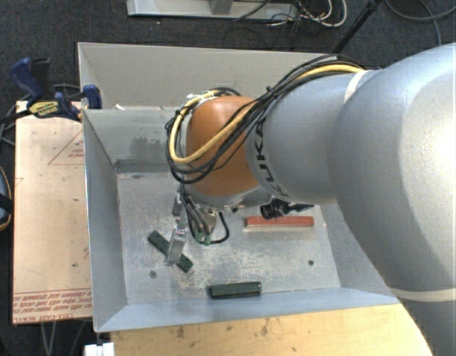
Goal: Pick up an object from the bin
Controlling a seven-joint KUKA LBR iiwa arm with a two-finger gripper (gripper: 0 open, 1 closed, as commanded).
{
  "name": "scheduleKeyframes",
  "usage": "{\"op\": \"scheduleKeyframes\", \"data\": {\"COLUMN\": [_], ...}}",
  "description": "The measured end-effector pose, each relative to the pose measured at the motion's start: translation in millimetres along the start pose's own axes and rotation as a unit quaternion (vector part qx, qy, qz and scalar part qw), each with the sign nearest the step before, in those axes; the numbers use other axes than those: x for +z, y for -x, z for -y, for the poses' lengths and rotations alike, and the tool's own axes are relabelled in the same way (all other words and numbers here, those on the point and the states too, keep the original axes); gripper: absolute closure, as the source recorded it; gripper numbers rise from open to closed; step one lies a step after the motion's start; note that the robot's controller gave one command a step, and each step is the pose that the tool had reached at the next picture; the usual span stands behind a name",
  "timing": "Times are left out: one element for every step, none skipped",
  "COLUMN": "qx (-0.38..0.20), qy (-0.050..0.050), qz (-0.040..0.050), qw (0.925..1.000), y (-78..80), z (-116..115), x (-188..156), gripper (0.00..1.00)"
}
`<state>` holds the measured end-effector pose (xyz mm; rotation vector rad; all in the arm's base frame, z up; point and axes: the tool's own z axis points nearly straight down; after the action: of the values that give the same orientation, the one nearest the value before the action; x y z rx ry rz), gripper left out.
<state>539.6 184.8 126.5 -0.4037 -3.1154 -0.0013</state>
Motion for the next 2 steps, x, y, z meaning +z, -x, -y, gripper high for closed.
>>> {"op": "scheduleKeyframes", "data": {"qx": [-0.008,0.026], "qy": [0.001,0.001], "qz": [0.0014,0.0007], "qw": [1.0,0.9997], "y": [5.1,-7.9], "z": [3.6,7.7], "x": [51.4,55.7], "gripper": [0.0,1.0]}}
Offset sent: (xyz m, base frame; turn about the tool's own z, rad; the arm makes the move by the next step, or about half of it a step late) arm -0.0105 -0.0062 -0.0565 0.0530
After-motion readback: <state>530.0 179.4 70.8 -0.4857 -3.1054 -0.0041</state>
